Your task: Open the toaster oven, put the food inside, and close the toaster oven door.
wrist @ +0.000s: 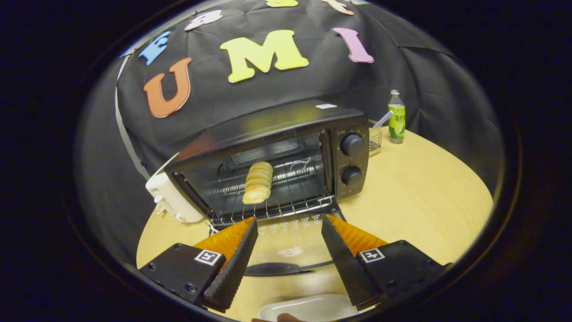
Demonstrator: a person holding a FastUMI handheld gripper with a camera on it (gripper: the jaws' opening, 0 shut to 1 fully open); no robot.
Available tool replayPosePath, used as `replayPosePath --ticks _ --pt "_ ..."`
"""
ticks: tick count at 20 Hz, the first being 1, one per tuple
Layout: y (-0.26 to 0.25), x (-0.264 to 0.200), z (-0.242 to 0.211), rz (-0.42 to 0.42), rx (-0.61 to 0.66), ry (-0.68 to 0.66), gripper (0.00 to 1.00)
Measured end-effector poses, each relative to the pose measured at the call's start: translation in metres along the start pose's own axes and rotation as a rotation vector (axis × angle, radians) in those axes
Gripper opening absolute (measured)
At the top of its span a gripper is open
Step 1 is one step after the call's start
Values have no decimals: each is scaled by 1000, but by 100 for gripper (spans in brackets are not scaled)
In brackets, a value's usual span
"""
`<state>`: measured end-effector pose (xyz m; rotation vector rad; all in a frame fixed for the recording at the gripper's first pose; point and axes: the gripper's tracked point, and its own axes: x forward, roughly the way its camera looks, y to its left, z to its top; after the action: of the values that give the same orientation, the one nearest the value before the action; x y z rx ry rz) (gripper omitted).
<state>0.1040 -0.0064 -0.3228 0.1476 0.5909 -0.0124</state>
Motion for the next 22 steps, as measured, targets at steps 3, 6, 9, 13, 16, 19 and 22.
replayPosePath --ticks 3,6,9,13,16,19,22 --pt "12 -2 -29 13 -58 75 97" --pt "8 2 -50 -15 -108 110 97" --pt "11 1 -72 -8 -140 148 97" --pt "20 -2 -98 22 -147 188 97" --pt "22 7 -115 16 -132 225 97" --pt "24 13 -109 9 -122 198 96" --pt "24 14 -109 4 -125 196 96"
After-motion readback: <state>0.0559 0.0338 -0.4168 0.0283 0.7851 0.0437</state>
